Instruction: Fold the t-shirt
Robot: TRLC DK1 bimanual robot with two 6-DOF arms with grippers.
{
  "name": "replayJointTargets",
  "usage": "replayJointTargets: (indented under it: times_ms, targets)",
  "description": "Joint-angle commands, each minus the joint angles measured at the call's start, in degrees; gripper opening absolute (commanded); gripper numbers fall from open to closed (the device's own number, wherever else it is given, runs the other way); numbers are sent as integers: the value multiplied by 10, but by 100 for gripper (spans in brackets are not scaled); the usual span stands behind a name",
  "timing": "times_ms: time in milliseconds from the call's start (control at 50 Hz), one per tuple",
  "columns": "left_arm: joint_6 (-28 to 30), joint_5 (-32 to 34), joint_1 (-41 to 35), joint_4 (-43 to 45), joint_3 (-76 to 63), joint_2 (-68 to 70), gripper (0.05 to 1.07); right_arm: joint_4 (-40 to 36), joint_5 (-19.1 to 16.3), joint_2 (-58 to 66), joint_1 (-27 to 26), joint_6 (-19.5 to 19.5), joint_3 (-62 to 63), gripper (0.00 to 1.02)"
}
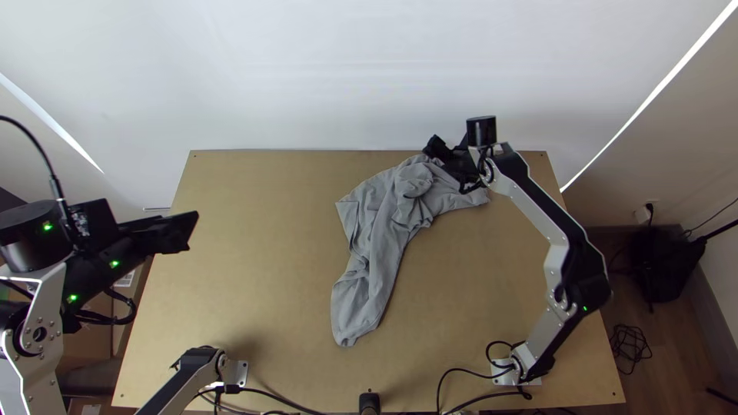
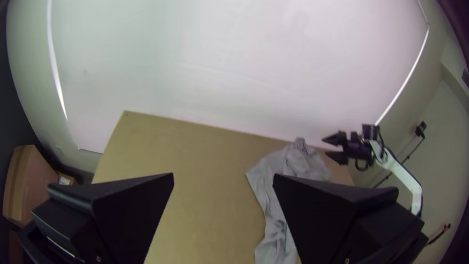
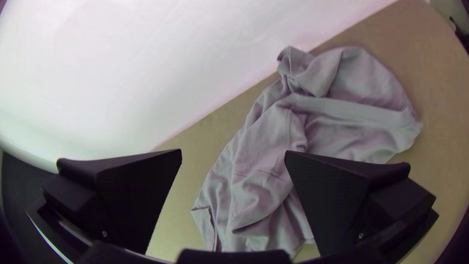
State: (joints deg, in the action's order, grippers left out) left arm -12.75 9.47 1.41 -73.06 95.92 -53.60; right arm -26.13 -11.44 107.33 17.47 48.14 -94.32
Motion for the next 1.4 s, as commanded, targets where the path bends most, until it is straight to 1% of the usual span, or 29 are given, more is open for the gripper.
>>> replayJointTargets:
  times_ms: [0, 120, 180, 240, 320, 360, 440, 500, 540, 580, 680, 780, 820, 1040, 1080, 1120, 1140, 1180, 1200, 1280, 1380]
  targets:
    - [8, 14, -25, -40, 16, -12, 102, -28, -18, 60, -13, 70, -46, 97]
    - [8, 16, -72, -80, 5, -22, 102, -89, -18, 109, -12, 71, -112, 97]
    - [11, 16, -98, -82, -11, -22, 102, -113, -18, 132, -12, 72, -141, 97]
    - [15, 17, -106, -81, -16, -24, 102, -142, -18, 154, -12, 76, -171, 96]
    - [15, 19, -114, -78, -15, -31, 102, -211, -19, 191, -13, 81, -234, 95]
    - [14, 19, -118, -77, -15, -33, 102, -234, -19, 208, -13, 82, -257, 92]
    - [13, 20, -122, -75, -17, -38, 102, -276, -31, 237, -13, 81, -297, 92]
    - [13, 20, -126, -74, -19, -40, 102, -298, -34, 252, -11, 79, -319, 91]
    - [12, 20, -126, -73, -19, -42, 102, -306, -37, 258, -10, 79, -327, 86]
    - [12, 20, -126, -73, -20, -43, 102, -307, -37, 261, -8, 78, -328, 83]
    - [12, 20, -126, -70, -21, -45, 102, -308, -37, 265, 0, 78, -327, 82]
    - [12, 20, -126, -70, -24, -44, 102, -308, -38, 271, 8, 81, -328, 64]
    - [13, 20, -127, -71, -27, -44, 102, -308, -37, 271, 12, 79, -328, 60]
    - [18, 20, -127, -73, -35, -41, 102, -308, -38, 274, 36, 78, -330, 58]
    - [19, 20, -127, -73, -38, -40, 102, -307, -37, 274, 38, 78, -330, 48]
    - [20, 20, -127, -73, -40, -40, 102, -307, -36, 274, 37, 78, -330, 33]
    - [21, 20, -127, -74, -41, -40, 102, -307, -34, 275, 37, 77, -330, 22]
    - [23, 20, -127, -74, -43, -39, 102, -307, -22, 275, 36, 73, -331, 4]
    - [25, 20, -127, -74, -44, -39, 102, -307, -17, 274, 37, 71, -330, 2]
    - [40, 20, -138, -75, -47, -40, 102, -311, -16, 264, 36, 60, -324, 2]
    - [40, 20, -165, -77, -60, -50, 102, -321, -9, 241, 26, 56, -310, 2]
